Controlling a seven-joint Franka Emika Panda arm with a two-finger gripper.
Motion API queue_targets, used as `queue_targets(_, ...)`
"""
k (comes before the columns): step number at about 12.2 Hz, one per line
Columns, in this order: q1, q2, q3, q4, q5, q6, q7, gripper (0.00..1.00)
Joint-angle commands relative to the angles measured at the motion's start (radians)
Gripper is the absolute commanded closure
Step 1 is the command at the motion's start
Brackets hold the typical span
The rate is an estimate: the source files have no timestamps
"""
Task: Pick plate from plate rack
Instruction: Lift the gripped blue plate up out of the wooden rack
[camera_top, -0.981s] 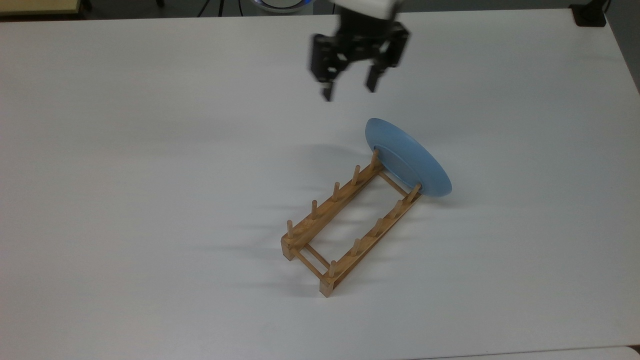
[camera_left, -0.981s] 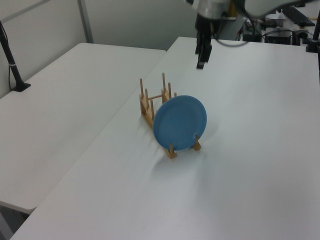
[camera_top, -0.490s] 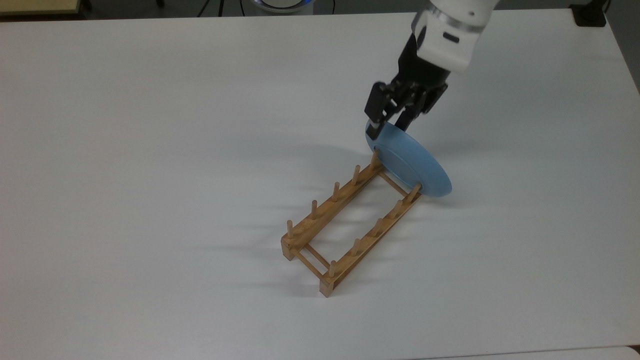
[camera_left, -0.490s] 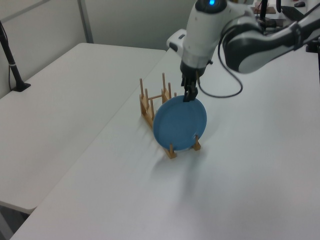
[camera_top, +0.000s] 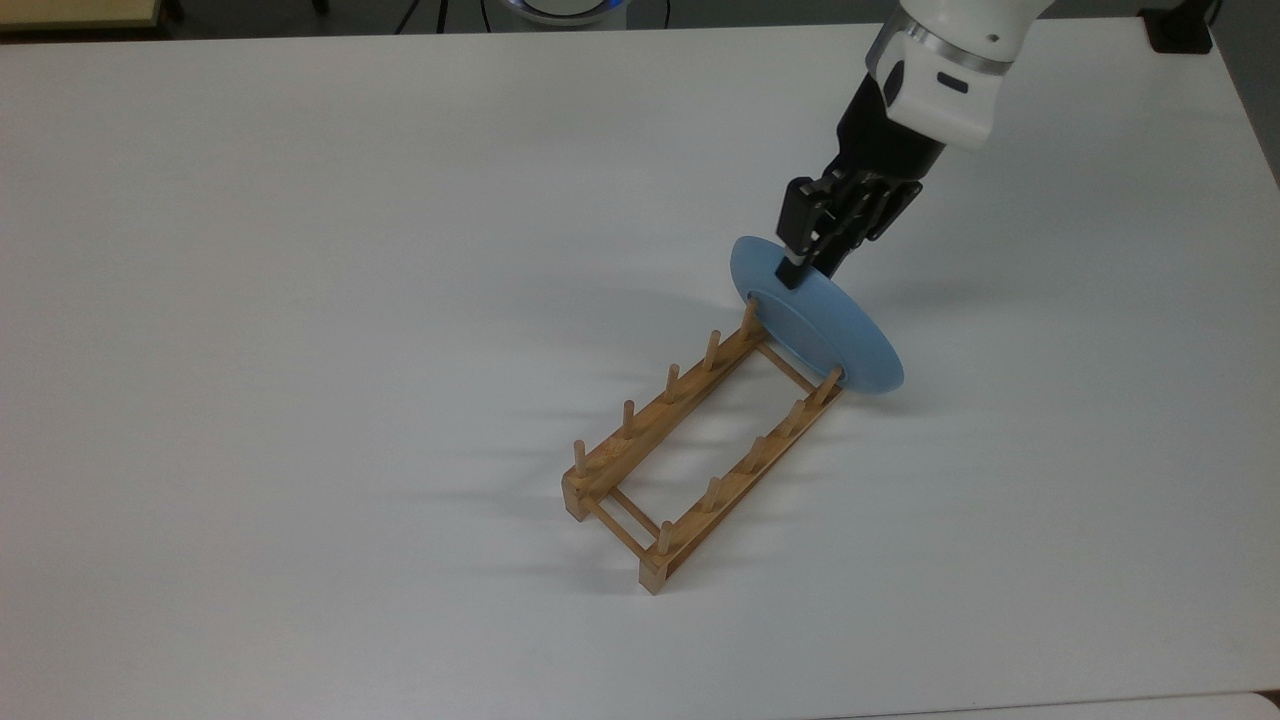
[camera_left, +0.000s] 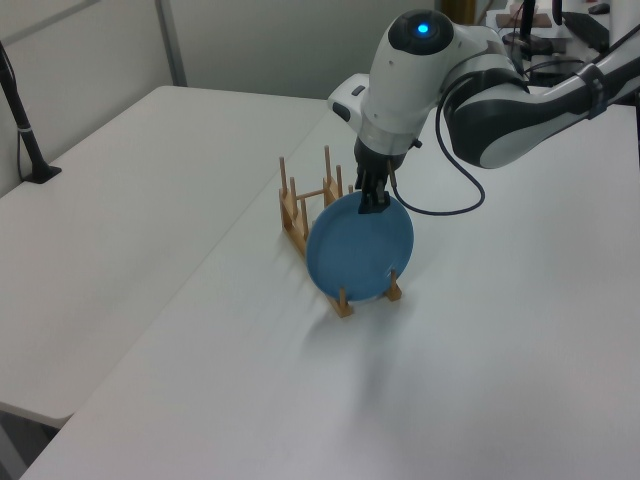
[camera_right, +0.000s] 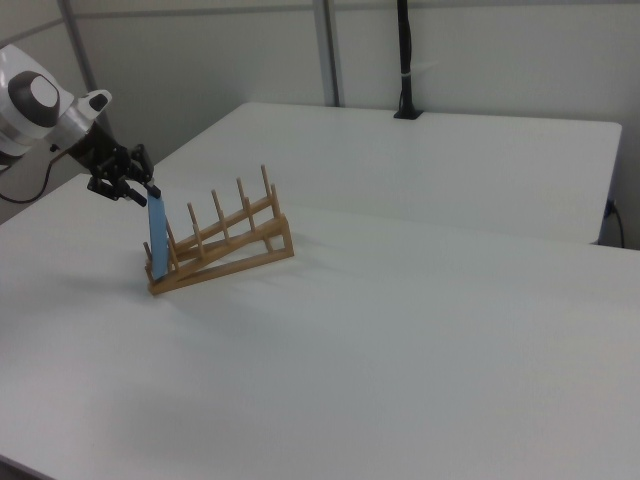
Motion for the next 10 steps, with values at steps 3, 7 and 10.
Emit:
queue_targets(3,-0.006,-0.007,0.013,0.004,-0.049,0.006,0.019,1.0)
queue_targets(7,-0.01,-0.032,0.011,0.009,-0.063,0.006,0.012,1.0)
queue_targets(10,-0.016,-0.067,0.01,0.076,-0.074,-0.001,0.011,1.0)
